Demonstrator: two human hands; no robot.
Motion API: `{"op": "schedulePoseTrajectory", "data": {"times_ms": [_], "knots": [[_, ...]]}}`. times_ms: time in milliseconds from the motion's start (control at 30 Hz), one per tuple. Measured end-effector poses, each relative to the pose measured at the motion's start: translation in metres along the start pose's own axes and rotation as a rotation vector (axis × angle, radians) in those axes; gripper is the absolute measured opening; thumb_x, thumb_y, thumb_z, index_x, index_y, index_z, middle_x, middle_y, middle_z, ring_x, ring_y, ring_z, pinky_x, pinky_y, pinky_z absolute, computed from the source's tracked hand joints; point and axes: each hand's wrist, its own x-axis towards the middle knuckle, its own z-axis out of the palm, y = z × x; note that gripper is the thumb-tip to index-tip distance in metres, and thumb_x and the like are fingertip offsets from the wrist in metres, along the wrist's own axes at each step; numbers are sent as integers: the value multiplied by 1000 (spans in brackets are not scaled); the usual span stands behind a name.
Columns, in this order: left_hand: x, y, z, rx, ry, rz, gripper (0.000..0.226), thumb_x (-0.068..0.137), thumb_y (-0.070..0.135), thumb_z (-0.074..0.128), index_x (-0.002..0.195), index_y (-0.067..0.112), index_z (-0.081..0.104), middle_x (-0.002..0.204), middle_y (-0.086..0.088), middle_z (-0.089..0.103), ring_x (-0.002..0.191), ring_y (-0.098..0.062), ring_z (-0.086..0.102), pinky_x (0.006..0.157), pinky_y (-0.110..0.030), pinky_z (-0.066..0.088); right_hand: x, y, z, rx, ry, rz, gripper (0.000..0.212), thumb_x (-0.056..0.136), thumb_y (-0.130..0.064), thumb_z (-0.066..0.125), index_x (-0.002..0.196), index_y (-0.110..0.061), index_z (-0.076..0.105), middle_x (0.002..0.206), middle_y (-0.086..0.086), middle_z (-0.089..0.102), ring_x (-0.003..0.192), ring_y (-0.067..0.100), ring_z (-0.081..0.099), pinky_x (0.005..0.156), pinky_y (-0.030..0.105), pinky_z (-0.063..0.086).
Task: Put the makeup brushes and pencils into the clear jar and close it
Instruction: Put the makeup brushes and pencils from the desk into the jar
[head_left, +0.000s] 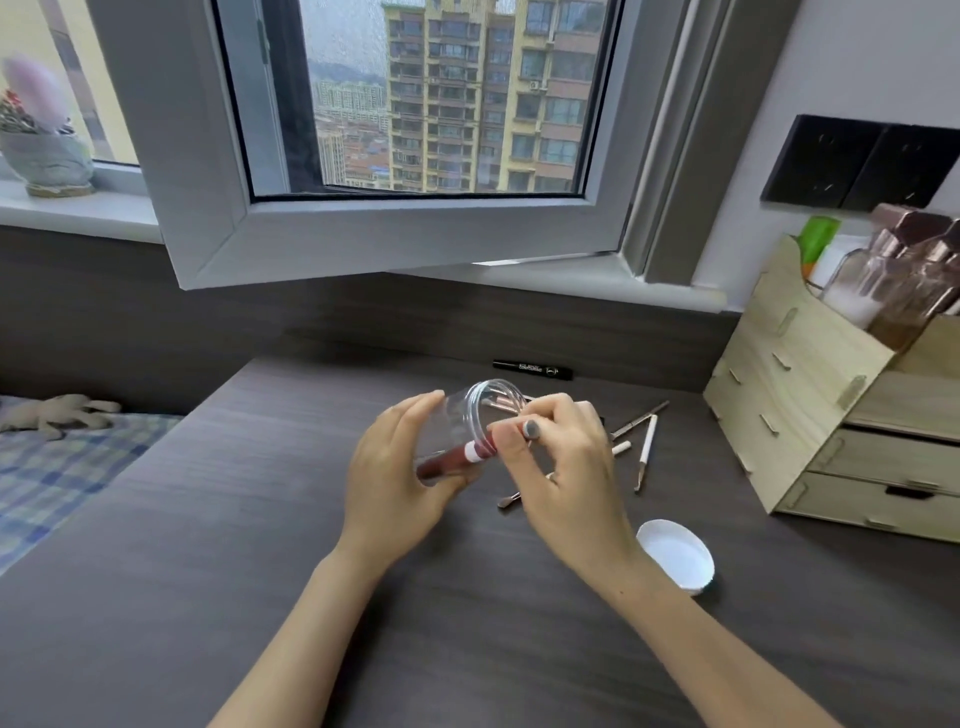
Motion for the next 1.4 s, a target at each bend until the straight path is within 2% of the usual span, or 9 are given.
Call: {"op": "schedulePoseTrajectory", "data": {"times_ms": [200,300,367,567,967,1067,1167,1267,1400], "knots": [[0,-3,0,7,5,-44,75,57,22,88,122,12,51,116,8,50,106,-5,46,90,-1,23,9,6,-5,233,-197,33,40,92,-46,46,91,-17,74,80,-4,56,83,11,55,77,17,40],[2,-4,0,16,25,-95,77,54,17,89,122,10,52,115,9,50,104,5,39,89,1,22,34,32,-9,472,114,379,32,97,-20,48,78,-13,73,63,-10,61,60,-2,56,65,15,43],[3,-6,-1,21,41,-115,77,55,17,88,122,10,52,115,9,50,104,5,38,89,2,21,55,68,-1,242,188,472,33,96,-20,47,75,-11,71,66,-3,66,65,6,60,68,28,46],[5,-9,-3,30,68,-150,77,55,19,88,122,10,52,113,9,50,104,3,41,89,3,20,114,142,36,-364,-216,328,29,95,-11,45,117,-3,62,125,17,62,117,35,54,97,38,43],[6,-9,-1,56,51,-121,78,54,22,89,121,9,53,113,0,59,106,-10,46,91,0,21,132,162,71,-895,-533,75,24,93,-4,47,110,4,61,117,21,55,108,37,52,84,41,46],[6,-8,-1,54,50,-111,77,54,22,89,121,9,53,113,0,59,106,-10,46,92,0,21,131,136,53,-576,-151,187,21,90,-12,52,102,3,62,105,22,61,97,39,59,79,41,48],[6,-8,0,44,60,-114,76,54,22,89,121,9,53,112,8,53,106,-9,46,91,0,21,123,82,13,117,262,364,12,83,-9,59,93,-7,55,83,14,64,71,26,67,65,35,53],[5,-6,-1,39,55,-114,77,55,22,89,121,9,53,111,10,50,105,-6,45,90,1,21,92,28,-29,677,280,392,22,83,2,60,88,-16,48,77,3,61,57,9,66,51,19,52],[4,-2,-1,21,43,-109,77,57,25,88,123,11,52,115,6,54,106,4,40,91,0,23,43,-11,-41,684,164,313,18,85,1,61,82,-16,56,76,3,66,66,13,68,59,21,54]]}}
